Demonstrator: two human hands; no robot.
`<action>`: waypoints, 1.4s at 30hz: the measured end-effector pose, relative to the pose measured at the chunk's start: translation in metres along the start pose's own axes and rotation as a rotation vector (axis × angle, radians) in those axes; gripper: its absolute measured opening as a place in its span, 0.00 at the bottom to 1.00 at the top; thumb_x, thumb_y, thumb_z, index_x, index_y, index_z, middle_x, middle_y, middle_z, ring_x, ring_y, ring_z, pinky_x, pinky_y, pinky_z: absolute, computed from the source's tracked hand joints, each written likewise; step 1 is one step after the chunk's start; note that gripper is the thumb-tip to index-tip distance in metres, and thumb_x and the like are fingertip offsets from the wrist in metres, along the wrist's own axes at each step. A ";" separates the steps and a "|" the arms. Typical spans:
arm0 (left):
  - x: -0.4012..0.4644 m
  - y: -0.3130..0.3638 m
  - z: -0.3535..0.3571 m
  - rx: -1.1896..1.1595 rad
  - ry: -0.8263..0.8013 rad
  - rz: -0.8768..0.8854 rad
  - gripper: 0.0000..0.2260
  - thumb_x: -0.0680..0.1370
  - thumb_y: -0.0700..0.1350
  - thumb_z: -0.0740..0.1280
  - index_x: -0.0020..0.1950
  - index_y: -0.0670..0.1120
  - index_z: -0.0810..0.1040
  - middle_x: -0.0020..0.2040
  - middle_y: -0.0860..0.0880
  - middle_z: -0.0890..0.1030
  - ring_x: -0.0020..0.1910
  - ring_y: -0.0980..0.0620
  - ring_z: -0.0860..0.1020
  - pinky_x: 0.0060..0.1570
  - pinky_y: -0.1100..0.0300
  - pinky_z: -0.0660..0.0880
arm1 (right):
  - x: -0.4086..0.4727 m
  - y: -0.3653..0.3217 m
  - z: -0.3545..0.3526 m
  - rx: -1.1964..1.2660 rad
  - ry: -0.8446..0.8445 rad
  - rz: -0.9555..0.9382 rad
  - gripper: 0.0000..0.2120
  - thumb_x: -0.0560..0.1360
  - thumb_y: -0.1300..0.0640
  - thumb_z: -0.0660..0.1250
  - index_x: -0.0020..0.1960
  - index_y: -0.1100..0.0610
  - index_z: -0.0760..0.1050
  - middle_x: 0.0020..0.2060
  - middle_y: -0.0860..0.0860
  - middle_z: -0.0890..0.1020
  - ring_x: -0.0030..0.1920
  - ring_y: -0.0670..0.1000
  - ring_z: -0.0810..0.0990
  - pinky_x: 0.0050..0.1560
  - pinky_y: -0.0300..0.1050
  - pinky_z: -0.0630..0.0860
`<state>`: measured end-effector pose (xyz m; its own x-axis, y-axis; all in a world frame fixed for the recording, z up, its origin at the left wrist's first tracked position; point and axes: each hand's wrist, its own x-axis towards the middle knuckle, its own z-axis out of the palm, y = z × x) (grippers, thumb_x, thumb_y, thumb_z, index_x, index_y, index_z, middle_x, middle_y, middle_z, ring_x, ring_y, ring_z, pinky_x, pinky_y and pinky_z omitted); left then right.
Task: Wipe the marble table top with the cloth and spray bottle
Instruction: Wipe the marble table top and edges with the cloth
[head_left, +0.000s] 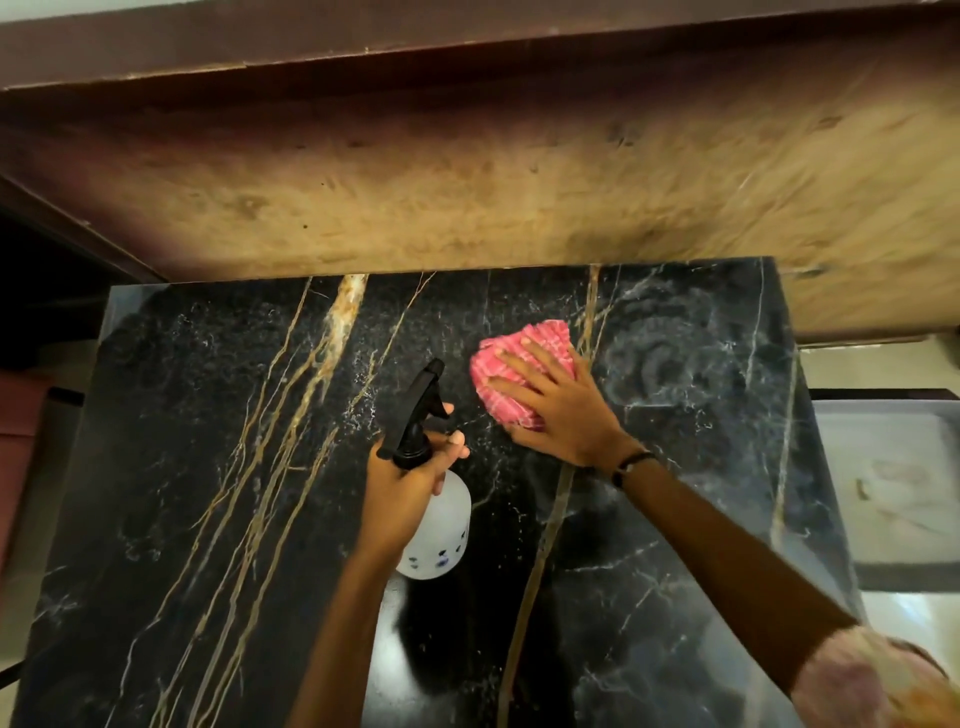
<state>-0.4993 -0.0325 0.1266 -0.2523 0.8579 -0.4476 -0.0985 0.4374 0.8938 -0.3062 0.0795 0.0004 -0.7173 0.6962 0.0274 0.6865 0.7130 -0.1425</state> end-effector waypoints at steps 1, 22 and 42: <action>-0.002 -0.001 0.002 -0.009 -0.002 -0.001 0.11 0.76 0.38 0.67 0.44 0.55 0.82 0.27 0.52 0.77 0.37 0.43 0.71 0.39 0.67 0.75 | -0.016 0.012 -0.003 -0.001 0.005 0.020 0.32 0.75 0.31 0.51 0.75 0.45 0.61 0.76 0.51 0.60 0.76 0.58 0.55 0.71 0.72 0.52; -0.068 -0.034 0.034 0.023 0.028 -0.034 0.07 0.75 0.38 0.68 0.43 0.49 0.82 0.23 0.54 0.77 0.36 0.42 0.70 0.47 0.51 0.72 | -0.115 0.024 -0.016 0.002 -0.083 0.165 0.33 0.75 0.31 0.49 0.73 0.46 0.64 0.75 0.53 0.64 0.76 0.59 0.56 0.67 0.74 0.57; -0.124 -0.068 0.032 0.034 0.003 0.029 0.11 0.76 0.37 0.67 0.58 0.40 0.78 0.24 0.55 0.78 0.40 0.42 0.74 0.38 0.72 0.74 | -0.152 -0.032 -0.015 0.052 -0.116 0.308 0.31 0.74 0.33 0.53 0.73 0.45 0.63 0.76 0.52 0.62 0.76 0.59 0.55 0.68 0.76 0.51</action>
<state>-0.4302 -0.1595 0.1203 -0.2574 0.8695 -0.4216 -0.0588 0.4214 0.9049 -0.2173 -0.0483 0.0155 -0.4880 0.8620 -0.1371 0.8683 0.4635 -0.1770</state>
